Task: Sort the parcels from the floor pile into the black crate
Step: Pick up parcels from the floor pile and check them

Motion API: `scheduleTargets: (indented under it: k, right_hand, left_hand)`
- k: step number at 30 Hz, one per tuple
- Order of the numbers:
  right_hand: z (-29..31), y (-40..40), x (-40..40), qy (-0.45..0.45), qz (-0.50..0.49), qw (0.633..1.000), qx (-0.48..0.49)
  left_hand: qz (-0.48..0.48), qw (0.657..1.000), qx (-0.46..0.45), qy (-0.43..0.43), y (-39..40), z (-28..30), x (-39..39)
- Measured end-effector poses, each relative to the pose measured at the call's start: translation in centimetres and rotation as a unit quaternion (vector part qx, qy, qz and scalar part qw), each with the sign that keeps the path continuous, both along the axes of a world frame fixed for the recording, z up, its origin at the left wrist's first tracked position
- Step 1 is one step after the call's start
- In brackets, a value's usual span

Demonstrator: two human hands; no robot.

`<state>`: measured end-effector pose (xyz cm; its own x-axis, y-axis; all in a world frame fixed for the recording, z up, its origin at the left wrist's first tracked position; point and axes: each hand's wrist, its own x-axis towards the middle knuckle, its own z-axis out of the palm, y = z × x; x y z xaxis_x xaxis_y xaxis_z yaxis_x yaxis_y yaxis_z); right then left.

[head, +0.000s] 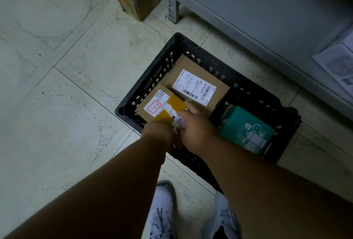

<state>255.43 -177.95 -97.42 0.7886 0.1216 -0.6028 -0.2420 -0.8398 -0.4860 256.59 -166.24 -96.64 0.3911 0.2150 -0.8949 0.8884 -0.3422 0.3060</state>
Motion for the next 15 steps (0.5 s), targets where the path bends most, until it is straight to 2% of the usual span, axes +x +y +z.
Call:
scheduleTargets:
  k: [2,3,5,7,9,11,12,15]
  right_hand:
    - [0.0,0.0,0.4,0.013,0.027,1.000,-0.009]
    - [0.1,0.0,0.6,0.020,0.034,0.999,-0.007]
    - [0.0,0.2,1.0,0.030,0.038,0.999,0.007]
    - [-0.1,0.7,1.2,0.040,0.040,0.998,0.023]
    - [-0.3,0.9,1.3,0.058,0.062,0.996,0.022]
    - [-0.5,0.8,1.6,0.064,0.087,0.994,0.011]
    - [-0.5,0.6,1.7,0.063,0.084,0.994,0.011]
    - [0.3,0.1,1.7,0.042,0.072,0.996,0.011]
  left_hand:
    - [-0.045,0.992,0.103,-0.056,-0.2,0.4,0.1]
    - [-0.093,0.978,0.167,-0.086,-0.1,0.8,-0.1]
    - [-0.211,0.943,0.223,-0.126,0.2,1.1,-0.3]
    - [-0.351,0.896,0.233,-0.142,0.6,1.2,-0.4]
    - [-0.483,0.830,0.227,-0.165,0.9,0.7,-0.5]
    - [-0.557,0.775,0.226,-0.195,1.0,0.3,-0.6]
    - [-0.571,0.763,0.226,-0.202,1.1,0.1,-0.6]
    - [-0.577,0.762,0.231,-0.182,1.0,0.0,0.0]
